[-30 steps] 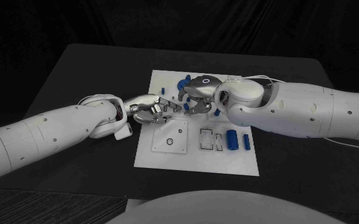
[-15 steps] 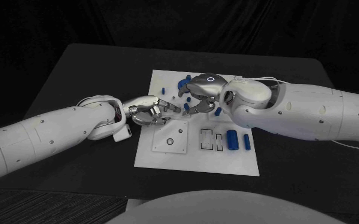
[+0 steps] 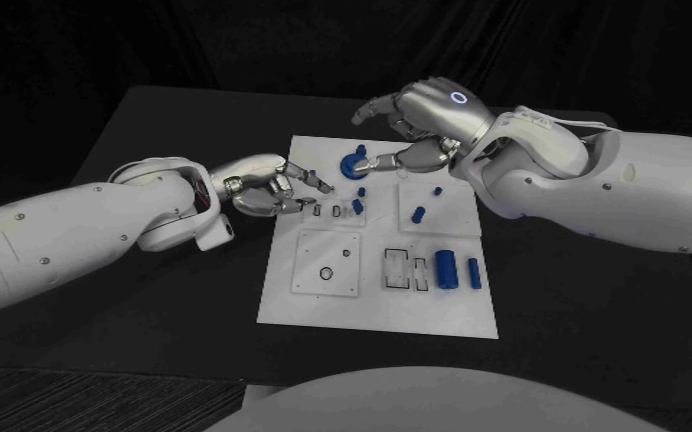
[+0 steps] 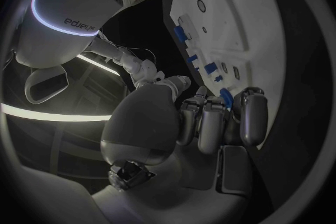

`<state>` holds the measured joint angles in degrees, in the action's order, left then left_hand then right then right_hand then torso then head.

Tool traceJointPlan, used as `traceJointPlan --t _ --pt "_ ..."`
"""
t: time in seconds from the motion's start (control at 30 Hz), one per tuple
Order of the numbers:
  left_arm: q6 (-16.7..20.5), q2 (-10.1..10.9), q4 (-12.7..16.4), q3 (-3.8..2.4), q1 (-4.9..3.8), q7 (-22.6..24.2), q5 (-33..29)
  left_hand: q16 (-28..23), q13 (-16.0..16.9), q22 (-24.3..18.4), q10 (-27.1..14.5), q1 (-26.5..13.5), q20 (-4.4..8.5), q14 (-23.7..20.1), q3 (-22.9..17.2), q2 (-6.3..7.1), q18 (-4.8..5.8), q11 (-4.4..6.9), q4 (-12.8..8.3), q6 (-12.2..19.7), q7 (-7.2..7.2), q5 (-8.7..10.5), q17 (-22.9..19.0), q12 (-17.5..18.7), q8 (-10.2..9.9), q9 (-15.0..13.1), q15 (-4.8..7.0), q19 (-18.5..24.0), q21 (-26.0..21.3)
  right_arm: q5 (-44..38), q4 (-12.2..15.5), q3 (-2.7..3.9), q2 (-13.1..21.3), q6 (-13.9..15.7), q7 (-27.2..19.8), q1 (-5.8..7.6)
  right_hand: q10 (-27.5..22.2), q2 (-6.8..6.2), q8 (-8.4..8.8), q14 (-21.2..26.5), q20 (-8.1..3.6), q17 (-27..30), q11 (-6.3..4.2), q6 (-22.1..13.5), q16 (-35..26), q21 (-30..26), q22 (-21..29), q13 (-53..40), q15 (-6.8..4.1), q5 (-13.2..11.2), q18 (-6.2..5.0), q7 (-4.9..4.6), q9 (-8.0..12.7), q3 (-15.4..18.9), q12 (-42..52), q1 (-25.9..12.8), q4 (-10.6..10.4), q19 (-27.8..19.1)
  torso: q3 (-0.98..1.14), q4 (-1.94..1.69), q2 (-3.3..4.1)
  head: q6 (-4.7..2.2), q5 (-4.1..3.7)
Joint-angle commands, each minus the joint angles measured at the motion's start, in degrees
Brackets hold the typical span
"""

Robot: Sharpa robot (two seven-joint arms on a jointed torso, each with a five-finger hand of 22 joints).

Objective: Assemble the parts on the task board

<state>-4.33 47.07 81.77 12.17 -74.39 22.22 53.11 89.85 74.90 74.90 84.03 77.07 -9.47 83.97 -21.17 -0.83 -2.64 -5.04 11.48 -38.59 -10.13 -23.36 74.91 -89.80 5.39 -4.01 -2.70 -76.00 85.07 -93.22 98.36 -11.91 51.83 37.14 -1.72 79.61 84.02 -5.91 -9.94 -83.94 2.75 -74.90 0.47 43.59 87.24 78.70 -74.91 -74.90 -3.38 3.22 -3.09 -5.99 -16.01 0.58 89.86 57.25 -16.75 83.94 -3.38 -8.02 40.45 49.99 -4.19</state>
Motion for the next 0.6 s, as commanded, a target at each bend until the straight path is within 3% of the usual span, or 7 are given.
traceJointPlan --t 0.03,0.1,0.23,0.33,0.37,0.4,0.6 --pt "2.83 -0.01 0.75 -0.05 -2.21 -5.45 0.05 0.15 15.1 7.64 5.97 -0.76 -0.08 6.03 0.9 0.07 -0.25 -0.67 0.95 -4.23 -0.33 2.55 15.09 -0.2 1.41 -0.57 -0.6 -0.66 -0.27 7.23 0.35 0.04 1.86 8.96 -6.24 1.21 5.98 4.06 0.01 -5.33 -0.02 -11.28 0.09 -0.57 0.3 0.32 -12.04 -15.1 0.09 -0.12 0.76 -0.23 0.0 -0.23 0.14 -1.9 -0.04 2.6 0.33 0.13 -0.37 0.01 -0.35" --pt "2.82 -0.27 0.94 -0.05 -3.68 -7.74 0.05 0.15 15.1 7.97 5.97 -1.59 -0.56 6.03 2.6 0.15 -0.1 -1.57 2.5 -7.73 -0.59 5.41 15.09 -0.2 3.74 -1.42 -1.29 -1.3 -0.18 9.41 0.46 0.03 3.07 9.71 -6.78 1.71 5.98 5.7 -1.04 -5.34 0.05 -11.38 0.04 0.01 0.4 0.54 -12.07 -15.1 0.09 1.3 0.77 -0.12 -0.56 0.14 0.14 -2.61 0.02 2.58 0.5 0.36 -0.72 0.01 -0.26" --pt "1.69 -1.68 1.3 -0.05 -5.65 -15.97 0.04 0.15 15.1 9.59 5.97 -3.25 -0.07 6.03 6.79 -0.6 0.36 0.3 4.8 -13.88 1.91 9.03 15.09 -0.2 10.58 -5.2 -0.26 -4.29 0.86 15.0 0.39 0.03 4.55 9.77 -7.69 2.12 5.98 8.26 -5.79 -5.38 0.07 -11.66 0.03 2.39 0.65 1.23 -12.17 -15.1 0.08 5.54 0.84 0.13 -2.97 1.18 0.14 -2.38 0.1 2.56 0.84 0.87 -1.27 0.01 -0.76" --pt "-2.14 -3.66 0.77 -0.06 -6.59 -24.83 0.05 0.15 15.1 10.26 5.97 -13.26 1.63 6.03 12.18 -3.41 0.6 2.3 5.07 -18.57 4.4 14.38 15.09 -0.2 18.19 -11.14 1.49 -5.64 1.26 20.53 -0.05 0.03 4.91 10.59 -9.91 1.95 5.98 9.16 -12.29 -5.33 0.09 -11.5 -0.07 3.87 0.6 1.25 -12.1 -15.1 -0.02 11.34 0.79 0.81 -6.88 2.49 0.14 -1.08 0.1 2.35 1.28 1.41 -1.75 0.01 -0.55" --pt "-4.02 -4.59 0.32 -0.06 -6.85 -28.27 0.05 0.15 15.1 10.45 5.97 -16.3 2.74 6.03 13.83 -4.21 0.66 3.47 5.02 -19.52 5.64 15.49 15.09 -0.2 22.01 -14.79 2.74 -6.09 1.35 22.25 -0.16 0.02 5.03 10.71 -10.62 1.73 5.98 10.17 -18.11 -5.31 -0.14 -11.44 -0.34 1.0 0.61 1.28 -12.05 -15.1 0.1 12.37 0.74 0.9 -11.12 4.06 0.14 0.22 0.16 2.19 1.35 1.48 -1.79 0.01 -0.35" --pt "-5.69 -5.41 -0.14 -0.07 -7.02 -31.04 0.05 0.15 15.1 10.61 5.97 -18.27 4.42 6.03 15.56 -5.07 0.75 4.97 5.42 -17.45 6.86 14.34 15.09 -0.2 26.68 -20.73 4.49 -6.58 1.37 23.36 -0.23 0.02 5.14 10.79 -11.05 1.52 5.98 10.65 -19.61 -5.3 0.04 -11.4 -0.31 0.08 0.59 1.24 -12.03 -15.1 -0.08 12.47 0.77 0.93 -12.19 4.46 0.14 0.34 0.04 2.14 1.62 1.87 -1.94 0.01 0.17" --pt "-15.88 -11.4 -3.77 -0.08 -7.71 -45.07 0.05 0.15 15.1 10.71 5.97 -17.45 5.78 6.03 16.96 -4.96 0.81 6.09 5.12 -18.85 8.06 14.32 15.09 -0.2 29.81 -27.67 5.68 -7.17 1.22 27.01 -0.17 0.02 5.9 11.11 -12.42 0.25 5.98 12.39 -30.14 -5.24 -0.07 -11.11 -0.46 -6.29 0.49 0.99 -11.87 -15.1 -0.3 13.87 0.65 1.43 -19.3 7.52 0.14 2.55 0.2 1.84 2.21 2.51 -2.49 0.01 0.7"
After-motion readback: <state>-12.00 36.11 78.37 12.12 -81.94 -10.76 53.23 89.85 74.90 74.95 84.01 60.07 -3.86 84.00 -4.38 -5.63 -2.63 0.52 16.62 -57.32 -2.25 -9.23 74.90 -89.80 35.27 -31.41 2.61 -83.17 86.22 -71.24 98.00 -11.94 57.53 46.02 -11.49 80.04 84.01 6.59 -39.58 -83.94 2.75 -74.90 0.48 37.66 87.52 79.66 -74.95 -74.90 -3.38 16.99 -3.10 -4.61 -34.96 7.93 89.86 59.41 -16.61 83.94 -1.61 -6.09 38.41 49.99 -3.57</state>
